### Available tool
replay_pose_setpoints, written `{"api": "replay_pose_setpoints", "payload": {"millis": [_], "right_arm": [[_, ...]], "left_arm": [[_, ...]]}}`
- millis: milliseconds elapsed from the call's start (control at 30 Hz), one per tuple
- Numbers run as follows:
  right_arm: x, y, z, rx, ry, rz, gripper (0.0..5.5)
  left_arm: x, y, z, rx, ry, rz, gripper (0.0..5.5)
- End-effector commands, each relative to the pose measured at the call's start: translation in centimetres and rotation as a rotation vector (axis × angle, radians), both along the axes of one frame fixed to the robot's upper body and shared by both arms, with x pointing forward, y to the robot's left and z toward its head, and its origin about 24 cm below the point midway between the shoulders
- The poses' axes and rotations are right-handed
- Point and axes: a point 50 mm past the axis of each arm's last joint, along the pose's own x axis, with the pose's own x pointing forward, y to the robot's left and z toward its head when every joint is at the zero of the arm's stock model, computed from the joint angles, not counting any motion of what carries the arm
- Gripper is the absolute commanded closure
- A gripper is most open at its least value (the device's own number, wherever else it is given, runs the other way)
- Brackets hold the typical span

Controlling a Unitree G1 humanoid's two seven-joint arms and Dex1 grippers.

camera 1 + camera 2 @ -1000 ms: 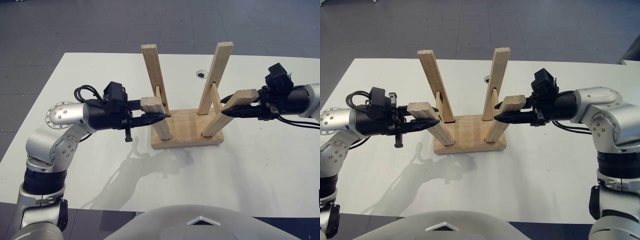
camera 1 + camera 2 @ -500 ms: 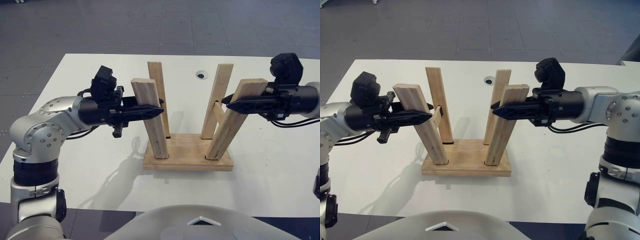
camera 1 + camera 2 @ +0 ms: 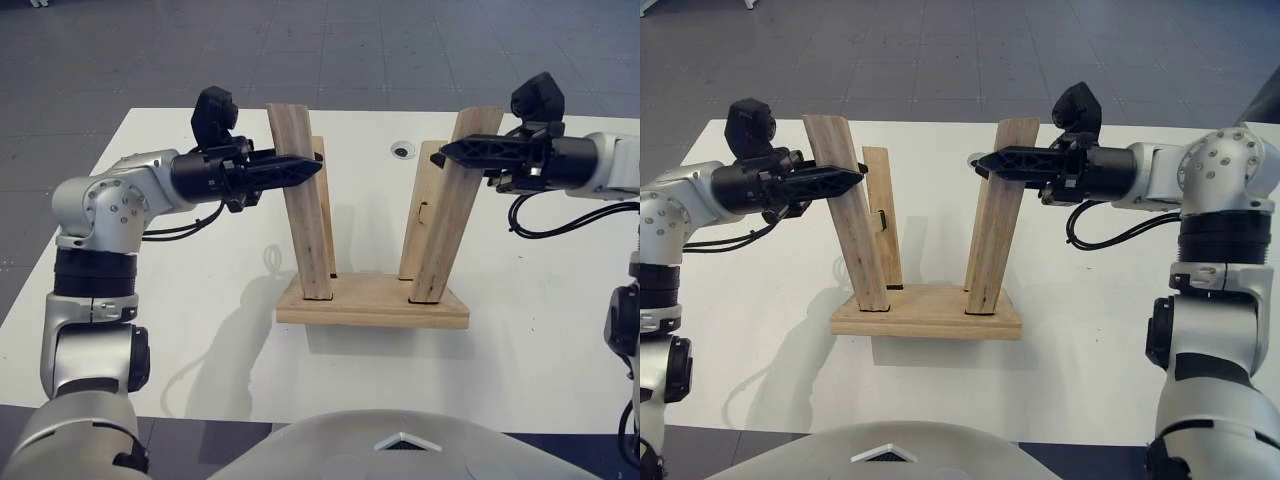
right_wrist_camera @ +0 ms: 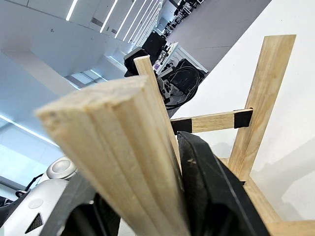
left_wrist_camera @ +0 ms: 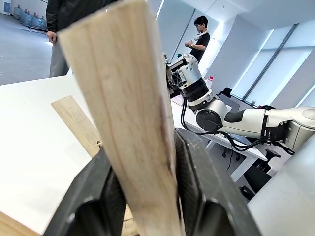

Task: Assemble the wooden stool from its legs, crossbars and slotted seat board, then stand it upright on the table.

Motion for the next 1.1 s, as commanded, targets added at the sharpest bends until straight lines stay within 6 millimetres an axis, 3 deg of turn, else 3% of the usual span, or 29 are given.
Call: {"api": "replay_pose_setpoints", "payload": {"millis": [33,267,300,400,633,767,933,1100], "right_arm": [[1.7,-0.2,-3.8,-0.169,0.111,-0.057,3.98],[3.4,-0.4,-5.8,-0.271,0.112,-0.046,3.98],[3.6,-0.3,-5.7,-0.273,0.105,-0.044,3.98],[4.0,-0.2,-5.1,-0.254,0.081,-0.042,3.27],[4.1,-1.3,-5.2,-0.271,0.070,-0.068,2.02],[3.9,-1.9,-5.8,-0.294,0.070,-0.076,1.33],[3.9,-3.0,-5.6,-0.308,0.042,-0.117,0.40],[3.9,-4.7,-5.9,-0.344,-0.041,-0.190,0.40]], "left_arm": [[1.9,1.1,-2.1,0.127,0.070,0.126,4.21],[5.6,1.5,-1.8,0.084,0.140,0.195,4.21],[5.7,1.5,-1.8,0.085,0.145,0.191,3.85],[6.3,1.8,-2.1,0.100,0.134,0.215,3.11],[6.7,2.8,-2.5,0.116,0.095,0.284,2.03],[6.7,3.9,-2.8,0.123,0.086,0.342,2.01],[6.5,7.2,-2.0,0.160,0.039,0.497,2.01],[6.1,9.2,-0.2,0.094,-0.014,0.544,2.01]]}}
